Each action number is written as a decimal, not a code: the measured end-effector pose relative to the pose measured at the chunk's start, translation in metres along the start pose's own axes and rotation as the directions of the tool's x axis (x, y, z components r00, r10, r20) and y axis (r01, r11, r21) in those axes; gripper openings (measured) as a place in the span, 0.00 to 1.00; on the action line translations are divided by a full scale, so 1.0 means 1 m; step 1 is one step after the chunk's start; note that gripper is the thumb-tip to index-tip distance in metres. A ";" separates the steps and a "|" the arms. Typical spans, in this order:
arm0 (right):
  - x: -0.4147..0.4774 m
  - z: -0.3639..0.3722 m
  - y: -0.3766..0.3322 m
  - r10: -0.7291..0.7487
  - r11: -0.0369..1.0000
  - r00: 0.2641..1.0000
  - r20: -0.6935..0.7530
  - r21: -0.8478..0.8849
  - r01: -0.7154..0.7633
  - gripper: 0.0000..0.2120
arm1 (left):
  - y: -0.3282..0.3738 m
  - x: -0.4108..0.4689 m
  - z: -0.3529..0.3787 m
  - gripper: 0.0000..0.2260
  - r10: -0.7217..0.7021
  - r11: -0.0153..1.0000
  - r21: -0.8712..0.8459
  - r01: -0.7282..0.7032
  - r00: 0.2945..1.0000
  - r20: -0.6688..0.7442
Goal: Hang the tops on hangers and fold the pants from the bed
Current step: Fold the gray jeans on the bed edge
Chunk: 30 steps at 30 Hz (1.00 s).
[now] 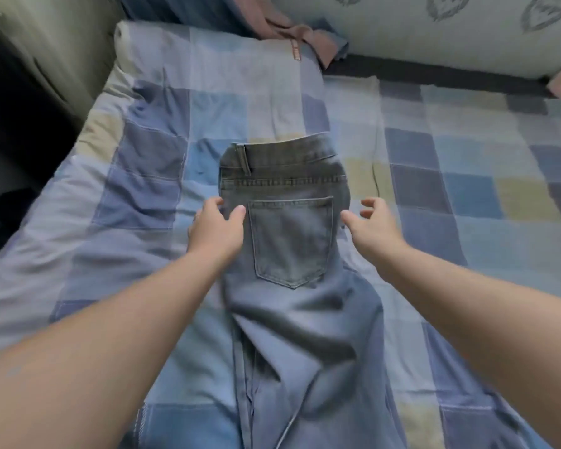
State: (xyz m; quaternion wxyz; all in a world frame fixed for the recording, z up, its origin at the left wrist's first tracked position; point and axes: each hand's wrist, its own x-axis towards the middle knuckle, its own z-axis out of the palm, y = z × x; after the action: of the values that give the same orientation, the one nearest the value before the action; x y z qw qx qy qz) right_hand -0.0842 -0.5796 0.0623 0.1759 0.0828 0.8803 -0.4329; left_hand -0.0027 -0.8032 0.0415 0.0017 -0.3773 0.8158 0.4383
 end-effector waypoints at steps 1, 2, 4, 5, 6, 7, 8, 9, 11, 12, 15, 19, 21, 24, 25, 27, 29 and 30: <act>-0.010 0.005 0.016 0.022 1.000 0.999 0.032 -0.022 -0.021 0.27 | -0.017 -0.015 0.007 0.24 0.013 0.998 0.059 -0.014 1.000 0.015; -0.021 0.008 0.030 0.033 0.999 0.997 0.064 -0.044 -0.030 0.29 | -0.032 -0.032 0.012 0.25 0.034 0.994 0.106 -0.037 0.999 0.032; -0.046 0.006 0.052 0.040 0.995 0.992 0.117 -0.094 -0.029 0.31 | -0.056 -0.068 0.019 0.26 0.070 0.983 0.166 -0.082 0.995 0.075; -0.058 0.002 0.060 0.032 0.992 0.989 0.141 -0.121 -0.015 0.31 | -0.065 -0.087 0.022 0.27 0.077 0.976 0.196 -0.095 0.992 0.098; -0.071 -0.003 0.067 0.021 0.988 0.986 0.165 -0.152 0.005 0.32 | -0.072 -0.106 0.024 0.27 0.075 0.969 0.224 -0.100 0.990 0.116; -0.084 -0.008 0.073 0.006 0.983 0.982 0.187 -0.184 0.029 0.33 | -0.078 -0.124 0.025 0.28 0.080 0.962 0.251 -0.110 0.988 0.129; -0.097 -0.014 0.078 -0.003 0.974 0.979 0.206 -0.221 0.049 0.34 | -0.080 -0.141 0.026 0.28 0.090 0.953 0.273 -0.129 0.985 0.150; -0.109 -0.021 0.082 -0.006 0.963 0.975 0.221 -0.260 0.065 0.35 | -0.082 -0.158 0.026 0.29 0.104 0.947 0.282 -0.152 0.979 0.178; -0.132 -0.035 0.087 -0.022 0.941 0.969 0.247 -0.323 0.103 0.36 | -0.079 -0.188 0.026 0.29 0.141 0.932 0.298 -0.206 0.964 0.223; -0.143 -0.042 0.089 -0.029 0.928 0.964 0.264 -0.351 0.124 0.36 | -0.076 -0.204 0.026 0.29 0.157 0.917 0.325 -0.232 0.958 0.241; -0.181 -0.064 0.098 -0.038 0.901 0.950 0.309 -0.401 0.166 0.35 | -0.070 -0.256 0.025 0.29 0.183 0.867 0.407 -0.286 0.944 0.274; -0.239 -0.093 0.118 -0.071 0.876 0.937 0.343 -0.428 0.223 0.34 | -0.065 -0.338 0.019 0.30 0.166 0.805 0.506 -0.309 0.937 0.308; -0.271 -0.108 0.131 -0.076 0.853 0.927 0.367 -0.458 0.251 0.34 | -0.065 -0.381 0.017 0.30 0.140 0.788 0.537 -0.303 0.936 0.322; -0.321 -0.130 0.162 -0.066 0.818 0.907 0.415 -0.498 0.287 0.34 | -0.075 -0.446 0.015 0.30 0.116 0.769 0.569 -0.292 0.939 0.325; -0.336 -0.138 0.172 -0.063 0.806 0.899 0.433 -0.510 0.302 0.34 | -0.080 -0.466 0.016 0.30 0.108 0.770 0.572 -0.284 0.941 0.321; -0.361 -0.152 0.194 -0.052 0.787 0.887 0.459 -0.527 0.319 0.34 | -0.093 -0.505 0.019 0.30 0.074 0.780 0.573 -0.249 0.948 0.310; -0.381 -0.164 0.215 -0.032 0.792 0.880 0.473 -0.525 0.311 0.34 | -0.106 -0.541 0.024 0.30 0.021 0.793 0.576 -0.200 0.953 0.302; -0.391 -0.168 0.225 -0.016 0.799 0.876 0.482 -0.520 0.301 0.34 | -0.114 -0.557 0.026 0.30 -0.008 0.797 0.578 -0.177 0.953 0.304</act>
State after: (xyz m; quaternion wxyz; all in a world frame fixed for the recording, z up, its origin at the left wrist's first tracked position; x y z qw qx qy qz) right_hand 0.3040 -0.3066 0.1411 0.3550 -0.1543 0.9073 -0.1641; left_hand 0.4570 -0.4803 0.1297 0.2208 -0.2514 0.9190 0.2086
